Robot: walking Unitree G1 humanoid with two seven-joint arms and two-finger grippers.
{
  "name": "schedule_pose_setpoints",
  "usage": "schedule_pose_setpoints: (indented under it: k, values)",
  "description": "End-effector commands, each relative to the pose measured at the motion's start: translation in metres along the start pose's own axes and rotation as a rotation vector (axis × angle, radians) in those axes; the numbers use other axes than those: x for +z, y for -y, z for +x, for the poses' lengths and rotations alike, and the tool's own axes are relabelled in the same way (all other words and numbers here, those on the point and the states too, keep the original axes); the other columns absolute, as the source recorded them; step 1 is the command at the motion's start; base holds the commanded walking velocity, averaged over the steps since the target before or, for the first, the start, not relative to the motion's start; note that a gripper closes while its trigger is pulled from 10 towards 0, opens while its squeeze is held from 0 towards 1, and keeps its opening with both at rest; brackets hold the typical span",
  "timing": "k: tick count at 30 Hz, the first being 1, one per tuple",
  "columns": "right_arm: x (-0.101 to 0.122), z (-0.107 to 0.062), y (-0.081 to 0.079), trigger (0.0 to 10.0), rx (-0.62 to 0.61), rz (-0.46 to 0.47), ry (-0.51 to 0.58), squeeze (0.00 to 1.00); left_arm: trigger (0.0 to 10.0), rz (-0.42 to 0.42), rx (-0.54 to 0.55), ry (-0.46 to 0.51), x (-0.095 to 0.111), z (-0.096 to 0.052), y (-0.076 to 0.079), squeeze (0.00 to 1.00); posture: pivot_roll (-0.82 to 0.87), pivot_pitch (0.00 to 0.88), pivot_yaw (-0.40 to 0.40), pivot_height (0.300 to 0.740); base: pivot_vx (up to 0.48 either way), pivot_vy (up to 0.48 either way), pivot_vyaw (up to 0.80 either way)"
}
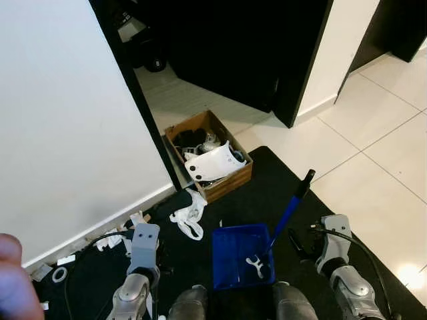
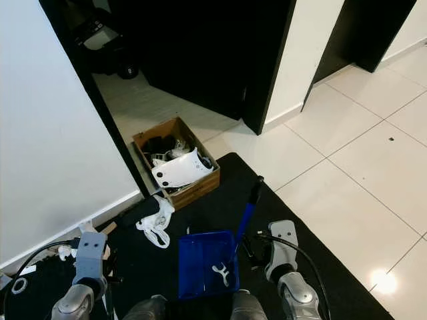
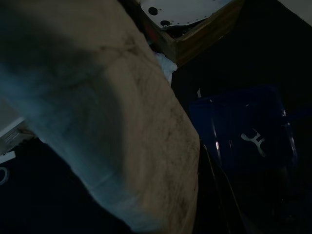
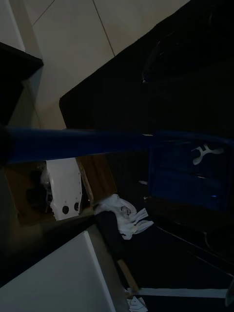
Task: Sweep floor
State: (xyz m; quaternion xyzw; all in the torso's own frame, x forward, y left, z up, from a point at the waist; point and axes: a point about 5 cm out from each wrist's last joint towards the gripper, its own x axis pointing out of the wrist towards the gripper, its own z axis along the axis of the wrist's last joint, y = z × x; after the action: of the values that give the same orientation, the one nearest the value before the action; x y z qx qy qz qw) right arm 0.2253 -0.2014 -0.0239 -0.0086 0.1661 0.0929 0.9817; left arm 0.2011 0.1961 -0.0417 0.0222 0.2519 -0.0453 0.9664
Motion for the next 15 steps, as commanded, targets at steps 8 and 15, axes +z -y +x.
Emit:
schedule_pose_setpoints:
  k: [8, 15]
  values:
    - [-0.0044, -0.0038, 0.0024, 10.0, -0.014, 0.001, -0.009, 0.0, 10.0, -0.042, -0.004, -0.01, -0.0063, -0.0024, 0.0047, 0.0, -0.03, 0.101, 0.04, 0.74, 0.0, 0.0, 0.0]
    - [-0.0034, -0.0028, 0.0035, 10.0, -0.016, 0.0, -0.009, 0.0, 10.0, -0.046, -0.001, -0.012, -0.0053, -0.0009, 0.0055, 0.0, -0.03, 0.105, 0.039, 0.74, 0.0, 0.0, 0.0]
